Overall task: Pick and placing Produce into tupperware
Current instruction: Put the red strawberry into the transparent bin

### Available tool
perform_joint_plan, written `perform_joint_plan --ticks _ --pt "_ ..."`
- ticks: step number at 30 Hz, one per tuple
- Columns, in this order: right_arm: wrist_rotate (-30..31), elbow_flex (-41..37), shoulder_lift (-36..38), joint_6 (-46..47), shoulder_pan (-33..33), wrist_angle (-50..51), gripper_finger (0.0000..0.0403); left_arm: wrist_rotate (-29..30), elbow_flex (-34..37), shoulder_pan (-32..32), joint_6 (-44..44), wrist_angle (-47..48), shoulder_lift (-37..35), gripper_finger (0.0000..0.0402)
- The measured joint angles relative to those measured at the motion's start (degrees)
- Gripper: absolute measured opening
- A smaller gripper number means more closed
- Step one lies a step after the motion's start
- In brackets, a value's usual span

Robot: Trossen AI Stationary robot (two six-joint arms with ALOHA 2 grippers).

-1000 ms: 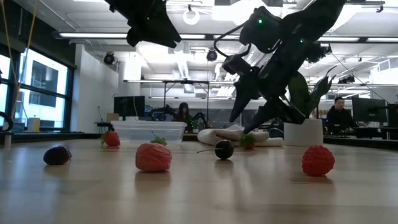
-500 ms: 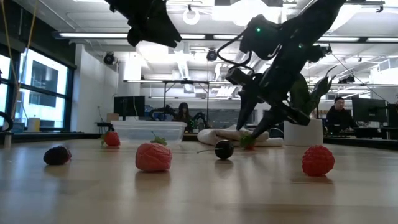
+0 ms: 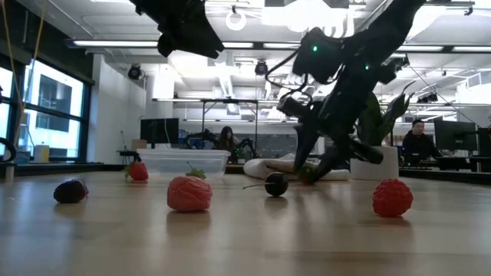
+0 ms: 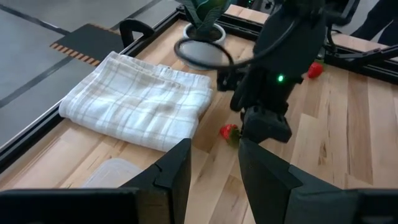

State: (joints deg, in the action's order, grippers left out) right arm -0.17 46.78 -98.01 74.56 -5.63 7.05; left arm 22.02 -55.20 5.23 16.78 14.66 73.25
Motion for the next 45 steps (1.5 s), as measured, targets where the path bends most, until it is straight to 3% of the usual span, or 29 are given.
perform_joint_plan --ticks 9,18,24,34,41,45 --pt "-0.72 0.07 -1.27 -1.47 0.0 -2.77 0.013 -0.72 0.0 0.0 -0.02 0.11 0.0 0.0124" --pt "-2.32 -0.02 -1.38 -4.86 0.05 -4.56 0.0008 -0.68 0.0 0.0 -0.01 0.12 0.0 0.0124" --pt "-2.46 2.87 -1.38 -8.4 0.04 -4.99 0.0003 0.23 0.0 0.0 -0.02 0.73 0.0 0.0124" --pt "0.14 15.56 -1.32 -19.68 0.04 12.39 0.0 12.12 0.0 0.07 2.76 12.16 -0.02 0.0124" --pt "1.4 21.82 -1.29 -28.14 -2.01 13.07 0.0 12.42 0.0 0.04 4.37 11.71 -3.1 0.0124" --pt "1.59 22.27 -1.27 -29.78 -2.75 15.49 0.0 18.44 -0.02 0.04 3.83 16.73 -5.53 0.0124"
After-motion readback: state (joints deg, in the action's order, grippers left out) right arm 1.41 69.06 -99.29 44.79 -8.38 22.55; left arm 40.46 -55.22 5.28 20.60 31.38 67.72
